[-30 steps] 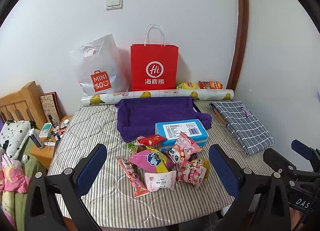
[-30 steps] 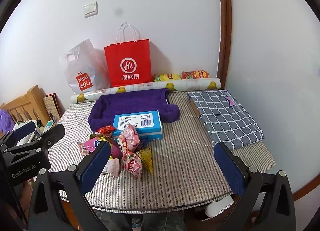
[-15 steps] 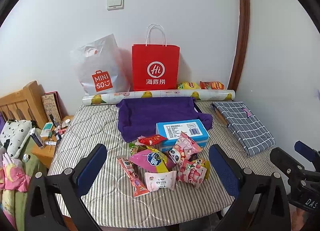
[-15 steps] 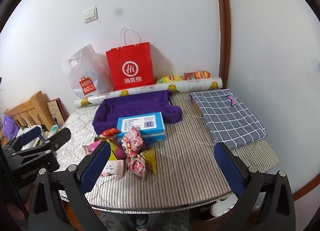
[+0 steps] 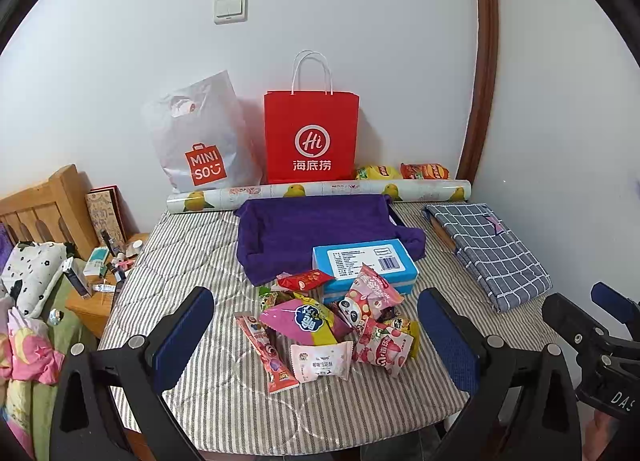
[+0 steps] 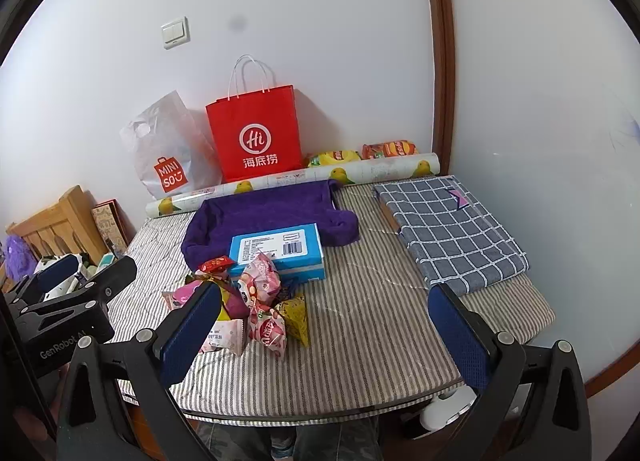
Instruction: Organize snacks
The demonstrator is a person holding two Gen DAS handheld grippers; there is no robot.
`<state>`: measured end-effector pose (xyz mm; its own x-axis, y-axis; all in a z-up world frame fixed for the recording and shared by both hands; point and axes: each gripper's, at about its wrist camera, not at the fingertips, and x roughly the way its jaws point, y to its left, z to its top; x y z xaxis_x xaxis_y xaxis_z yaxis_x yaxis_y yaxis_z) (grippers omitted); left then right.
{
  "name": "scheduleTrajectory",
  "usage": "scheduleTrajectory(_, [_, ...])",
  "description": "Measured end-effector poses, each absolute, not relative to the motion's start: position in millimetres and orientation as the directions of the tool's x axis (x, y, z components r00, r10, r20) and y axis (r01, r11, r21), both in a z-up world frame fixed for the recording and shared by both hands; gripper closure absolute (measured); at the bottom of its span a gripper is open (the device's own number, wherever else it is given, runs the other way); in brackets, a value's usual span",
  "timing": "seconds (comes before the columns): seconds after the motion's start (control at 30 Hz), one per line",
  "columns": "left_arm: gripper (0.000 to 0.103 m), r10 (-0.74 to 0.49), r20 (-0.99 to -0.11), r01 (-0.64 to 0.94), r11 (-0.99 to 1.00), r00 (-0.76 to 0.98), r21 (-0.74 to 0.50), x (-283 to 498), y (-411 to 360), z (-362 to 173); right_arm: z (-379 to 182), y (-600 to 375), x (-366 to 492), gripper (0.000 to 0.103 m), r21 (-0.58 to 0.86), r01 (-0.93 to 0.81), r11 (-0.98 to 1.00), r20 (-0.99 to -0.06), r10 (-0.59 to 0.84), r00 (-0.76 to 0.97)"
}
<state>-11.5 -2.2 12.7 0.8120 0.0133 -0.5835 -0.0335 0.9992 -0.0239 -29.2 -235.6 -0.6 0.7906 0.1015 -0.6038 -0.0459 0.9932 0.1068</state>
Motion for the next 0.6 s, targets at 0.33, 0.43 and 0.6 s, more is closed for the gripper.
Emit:
scheduleTrajectory(0.33, [0.0, 0.027, -0.579, -0.044, 0.999, 0.815, -0.015, -14.6, -2.1, 13.3, -0.2, -232.1, -30.5, 0.001, 0.1, -0.052, 0.994, -0.604, 0.102, 0.79])
scheduleTrajectory(0.43, [0.0, 0.029, -0.575, -0.045, 0.999, 0.818, -0.013, -14.2, -2.4, 13.4, -0.4, -232.3, -30.4, 0.001, 0.102, -0.052, 0.993, -0.604, 0.103, 0.79])
scheduleTrajectory(0.6, [0.0, 0.028, -0.571, -0.042, 0.999, 0.82, -0.013, -15.9, -3.3, 11.9, -0.8, -231.9, -30.9, 0.001, 0.098, -0.053, 0.994, -0.603, 0.101, 0.792])
